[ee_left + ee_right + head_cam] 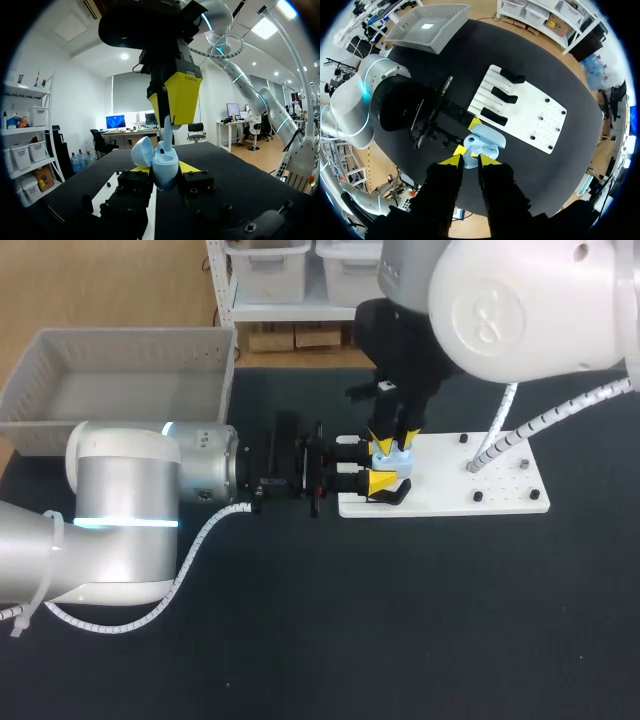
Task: Pick up each earbud case from the left stands, insert the matching earbuds, close the lid, and place the case in the box.
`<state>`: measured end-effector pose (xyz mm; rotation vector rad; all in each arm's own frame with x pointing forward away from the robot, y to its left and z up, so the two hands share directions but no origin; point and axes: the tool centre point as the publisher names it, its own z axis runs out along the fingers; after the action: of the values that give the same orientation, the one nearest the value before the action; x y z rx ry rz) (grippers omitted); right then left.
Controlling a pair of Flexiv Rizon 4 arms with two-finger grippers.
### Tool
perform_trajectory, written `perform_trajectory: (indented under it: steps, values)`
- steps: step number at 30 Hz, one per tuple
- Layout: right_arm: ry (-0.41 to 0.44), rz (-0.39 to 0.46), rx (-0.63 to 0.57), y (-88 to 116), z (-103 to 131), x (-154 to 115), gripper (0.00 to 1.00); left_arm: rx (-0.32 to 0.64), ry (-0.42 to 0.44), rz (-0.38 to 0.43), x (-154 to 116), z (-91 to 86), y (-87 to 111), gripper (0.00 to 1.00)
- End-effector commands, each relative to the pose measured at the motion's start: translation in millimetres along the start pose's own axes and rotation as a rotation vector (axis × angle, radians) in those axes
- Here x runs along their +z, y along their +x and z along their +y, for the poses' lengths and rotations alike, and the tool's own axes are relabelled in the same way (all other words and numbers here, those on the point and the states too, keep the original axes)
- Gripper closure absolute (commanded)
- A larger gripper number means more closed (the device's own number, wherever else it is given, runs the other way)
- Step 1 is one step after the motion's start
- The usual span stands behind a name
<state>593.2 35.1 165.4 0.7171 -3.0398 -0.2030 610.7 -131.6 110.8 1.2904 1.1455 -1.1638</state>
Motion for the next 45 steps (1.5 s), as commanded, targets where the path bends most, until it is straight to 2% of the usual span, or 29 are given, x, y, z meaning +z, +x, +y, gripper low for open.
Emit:
perform_trajectory:
  steps: [1, 22, 44, 45]
  values:
    - [-0.004, -0.001, -0.001, -0.7, -0.2, 1.8, 1.00, 0.003, -0.007, -0.002, 0.4, -1.5, 0.6, 1.00]
    - [-0.009, 0.006, 0.000, -4.1, 2.5, 9.3, 1.00, 0.003, -0.007, -0.002, 0.4, -1.5, 0.6, 1.00]
    - [0.022, 0.031, -0.004, -8.6, 0.7, 18.7, 1.00, 0.003, -0.007, -0.002, 0.4, -1.5, 0.6, 1.00]
    - [0.024, 0.033, -0.004, -8.6, 0.7, 18.8, 0.95, 0.003, -0.007, -0.002, 0.4, -1.5, 0.6, 1.00]
